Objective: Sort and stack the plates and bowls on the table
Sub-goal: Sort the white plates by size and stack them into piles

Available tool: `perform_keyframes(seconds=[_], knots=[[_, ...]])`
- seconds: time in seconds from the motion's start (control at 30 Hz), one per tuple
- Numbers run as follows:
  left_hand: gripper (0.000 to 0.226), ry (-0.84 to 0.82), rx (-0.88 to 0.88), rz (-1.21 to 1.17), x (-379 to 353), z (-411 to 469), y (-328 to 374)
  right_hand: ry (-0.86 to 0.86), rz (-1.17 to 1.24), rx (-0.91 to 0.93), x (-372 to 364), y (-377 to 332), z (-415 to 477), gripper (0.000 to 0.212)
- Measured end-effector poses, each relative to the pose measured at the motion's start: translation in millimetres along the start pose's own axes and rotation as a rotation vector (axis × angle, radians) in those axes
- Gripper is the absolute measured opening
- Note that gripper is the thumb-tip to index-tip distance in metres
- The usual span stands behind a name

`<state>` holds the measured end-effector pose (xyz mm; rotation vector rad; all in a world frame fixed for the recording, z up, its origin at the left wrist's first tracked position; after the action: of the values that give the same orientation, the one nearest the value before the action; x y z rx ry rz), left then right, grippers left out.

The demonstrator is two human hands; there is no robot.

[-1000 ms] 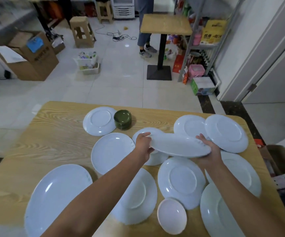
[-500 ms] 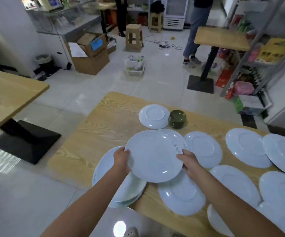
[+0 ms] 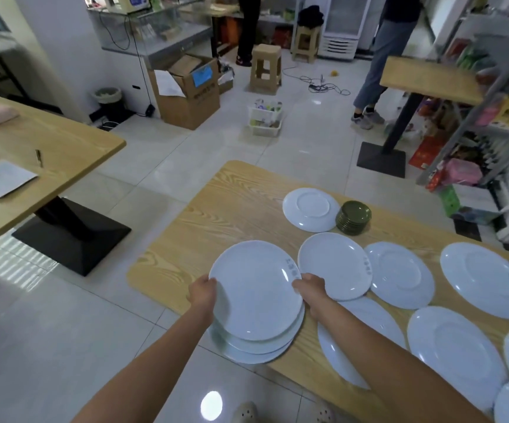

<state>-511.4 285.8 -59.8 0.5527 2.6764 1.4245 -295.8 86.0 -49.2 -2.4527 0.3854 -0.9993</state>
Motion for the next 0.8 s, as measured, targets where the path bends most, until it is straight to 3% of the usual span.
perform_keyframes(seconds=[0.3,0.47,0.7,0.8], knots=[[0.032,0.021,0.02,0.167,1.3,14.7,-9.6,0.005,-0.099,-0.021,1.2,-3.6,-0.4,0.036],[0.034,0.03,0.024,0.183,-2.7,15.6,-7.6,0.003,-0.135,-0.014,3.8,-4.8,2.0,0.023],[0.038,0.033,0.02,0.272,-1.0,20.1,-6.4,-0.015,-0.084,0.036,1.2,-3.4,8.2,0.031],[0.042,0.045,-0.006,0.314,-2.4,19.3,-4.9,-0.026,-0.049,0.042,-0.6,1.1,10.6,0.018]])
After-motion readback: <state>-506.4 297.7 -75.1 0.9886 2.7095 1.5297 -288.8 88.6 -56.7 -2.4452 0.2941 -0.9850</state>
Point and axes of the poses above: each hand's wrist, its own z-axis towards the middle knuckle, its own x-axis out of the back of the hand, y = z × x, the point moved 10 cm from there along z, towards the middle knuckle, and after that the axes turned 12 degrees about -z, right-handed, at the moved point
